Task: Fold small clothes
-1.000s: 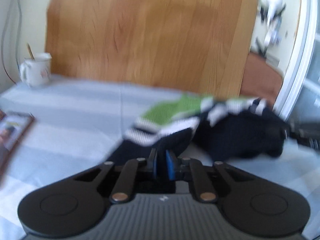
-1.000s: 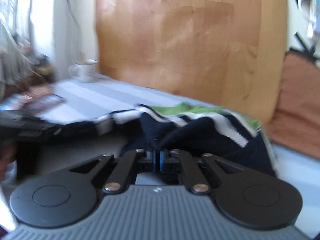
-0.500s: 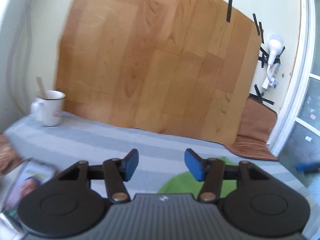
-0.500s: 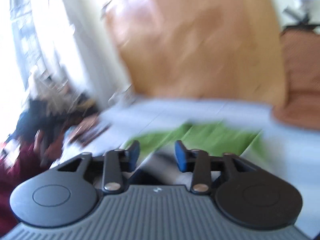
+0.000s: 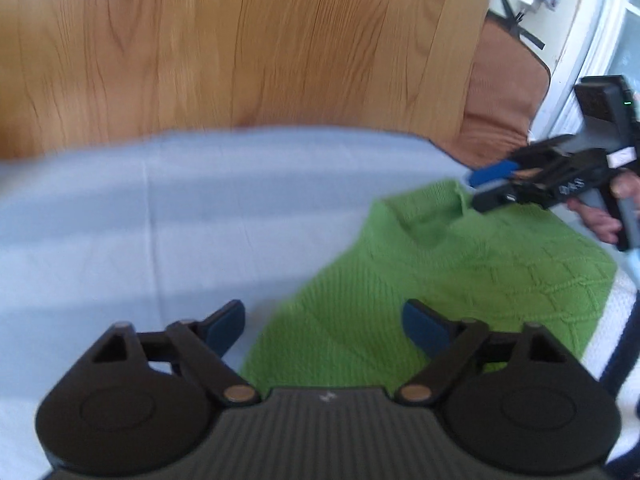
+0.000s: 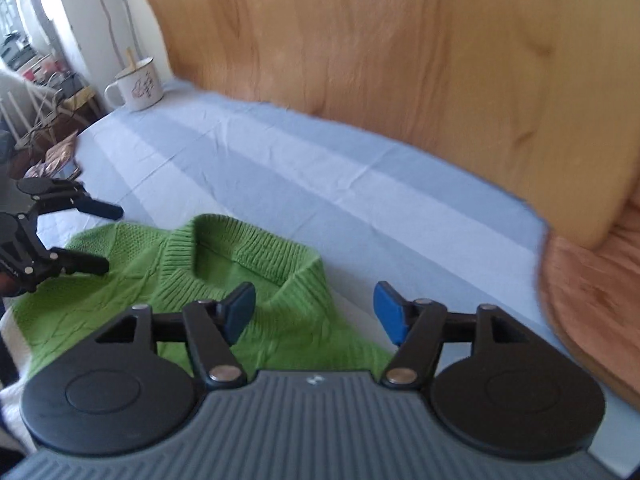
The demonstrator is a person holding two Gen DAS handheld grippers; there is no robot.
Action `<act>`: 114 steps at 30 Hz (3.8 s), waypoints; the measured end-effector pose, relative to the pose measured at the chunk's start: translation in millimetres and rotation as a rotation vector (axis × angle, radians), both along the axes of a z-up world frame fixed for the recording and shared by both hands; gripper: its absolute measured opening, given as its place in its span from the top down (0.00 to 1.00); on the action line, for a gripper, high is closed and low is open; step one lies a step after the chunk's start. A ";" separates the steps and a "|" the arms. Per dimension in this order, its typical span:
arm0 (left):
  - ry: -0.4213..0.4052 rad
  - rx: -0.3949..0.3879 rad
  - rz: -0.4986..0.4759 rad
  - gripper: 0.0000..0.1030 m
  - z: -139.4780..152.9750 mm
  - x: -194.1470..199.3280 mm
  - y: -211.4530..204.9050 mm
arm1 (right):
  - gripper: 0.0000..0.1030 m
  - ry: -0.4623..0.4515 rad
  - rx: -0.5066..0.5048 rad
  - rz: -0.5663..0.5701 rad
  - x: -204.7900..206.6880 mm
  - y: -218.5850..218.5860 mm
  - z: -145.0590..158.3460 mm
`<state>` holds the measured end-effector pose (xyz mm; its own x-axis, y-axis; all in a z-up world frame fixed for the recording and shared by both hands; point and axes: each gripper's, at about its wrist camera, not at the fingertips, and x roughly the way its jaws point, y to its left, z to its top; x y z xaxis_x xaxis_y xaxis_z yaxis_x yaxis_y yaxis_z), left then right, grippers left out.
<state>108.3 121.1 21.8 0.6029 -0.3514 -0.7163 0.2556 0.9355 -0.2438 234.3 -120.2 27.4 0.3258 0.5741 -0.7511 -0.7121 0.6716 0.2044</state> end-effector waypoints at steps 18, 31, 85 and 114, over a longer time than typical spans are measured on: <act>-0.505 0.100 0.167 0.89 124.8 -109.7 -28.1 | 0.86 -0.633 0.162 -0.246 -190.7 -38.6 168.4; -1.039 0.113 0.318 0.89 307.3 -259.4 -73.0 | 0.86 -1.193 0.270 -0.394 -335.1 -55.2 311.7; -0.184 0.145 0.476 0.82 -26.5 -47.8 2.4 | 0.93 -0.364 0.026 -0.675 -87.4 -65.2 8.5; -0.152 0.086 0.361 0.53 -8.1 -200.4 12.3 | 0.89 -0.475 -0.001 -0.893 -218.7 -137.9 56.4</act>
<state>-92.1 133.4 13.7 0.7781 -0.0400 -0.6269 -0.0660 0.9872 -0.1449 15.6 -258.1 83.9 0.9013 -0.0261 -0.4324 0.0432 0.9986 0.0297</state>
